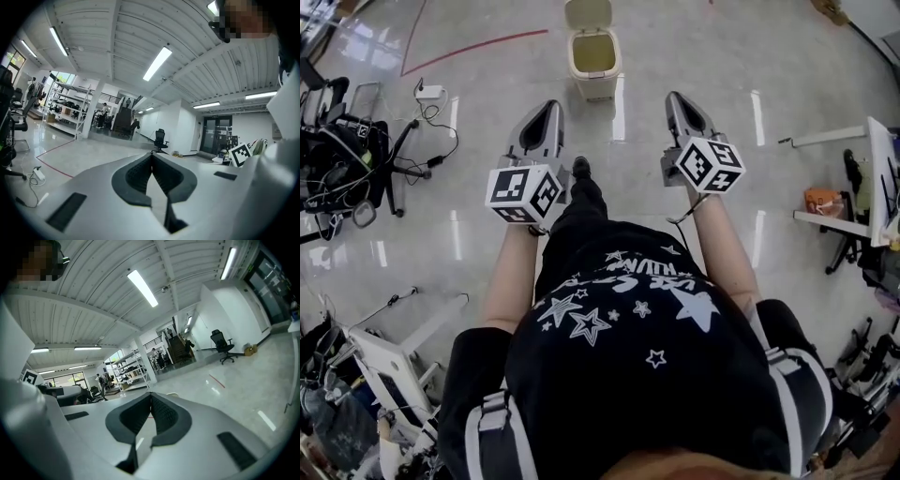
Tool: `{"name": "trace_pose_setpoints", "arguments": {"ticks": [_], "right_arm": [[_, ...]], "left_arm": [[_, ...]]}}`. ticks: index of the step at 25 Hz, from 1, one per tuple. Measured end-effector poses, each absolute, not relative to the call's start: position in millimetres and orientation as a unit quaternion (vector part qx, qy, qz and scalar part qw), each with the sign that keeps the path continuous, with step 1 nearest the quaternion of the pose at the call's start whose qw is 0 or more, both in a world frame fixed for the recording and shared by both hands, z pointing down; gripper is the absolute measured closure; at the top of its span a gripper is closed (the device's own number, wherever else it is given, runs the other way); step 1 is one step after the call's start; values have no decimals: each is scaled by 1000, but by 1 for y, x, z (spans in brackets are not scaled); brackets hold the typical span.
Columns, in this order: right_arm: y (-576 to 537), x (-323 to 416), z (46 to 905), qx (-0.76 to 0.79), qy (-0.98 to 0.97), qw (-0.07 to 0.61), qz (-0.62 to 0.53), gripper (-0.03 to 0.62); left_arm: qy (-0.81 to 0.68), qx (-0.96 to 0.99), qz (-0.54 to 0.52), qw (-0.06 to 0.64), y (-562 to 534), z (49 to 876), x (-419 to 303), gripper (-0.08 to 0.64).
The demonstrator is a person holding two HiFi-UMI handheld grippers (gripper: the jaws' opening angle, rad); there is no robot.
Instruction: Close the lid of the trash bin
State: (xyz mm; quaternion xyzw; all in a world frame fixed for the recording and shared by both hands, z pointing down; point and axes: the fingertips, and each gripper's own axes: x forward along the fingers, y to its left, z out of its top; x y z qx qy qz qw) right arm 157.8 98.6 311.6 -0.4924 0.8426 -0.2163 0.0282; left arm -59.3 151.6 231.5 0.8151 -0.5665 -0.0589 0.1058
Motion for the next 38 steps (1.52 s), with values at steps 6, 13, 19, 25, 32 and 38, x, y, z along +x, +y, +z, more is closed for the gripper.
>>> {"name": "trace_pose_setpoints", "arguments": {"ticks": [6, 13, 19, 25, 32, 38], "right_arm": [[33, 127, 308, -503, 838, 17, -210, 586], [-42, 89, 298, -515, 833, 11, -205, 586], [-105, 56, 302, -525, 824, 11, -211, 586], [-141, 50, 313, -545, 808, 5, -224, 586], [-179, 55, 319, -547, 805, 1, -229, 586], [-232, 58, 333, -526, 815, -6, -242, 586]], "left_arm": [[-547, 826, -67, 115, 79, 234, -85, 548], [-528, 837, -75, 121, 4, 228, -123, 549], [-526, 836, -73, 137, -58, 241, -159, 549], [-516, 840, -64, 157, -102, 256, -173, 549], [-515, 840, -55, 164, -139, 263, -165, 549], [-542, 823, -45, 164, -178, 268, -161, 548]]}}
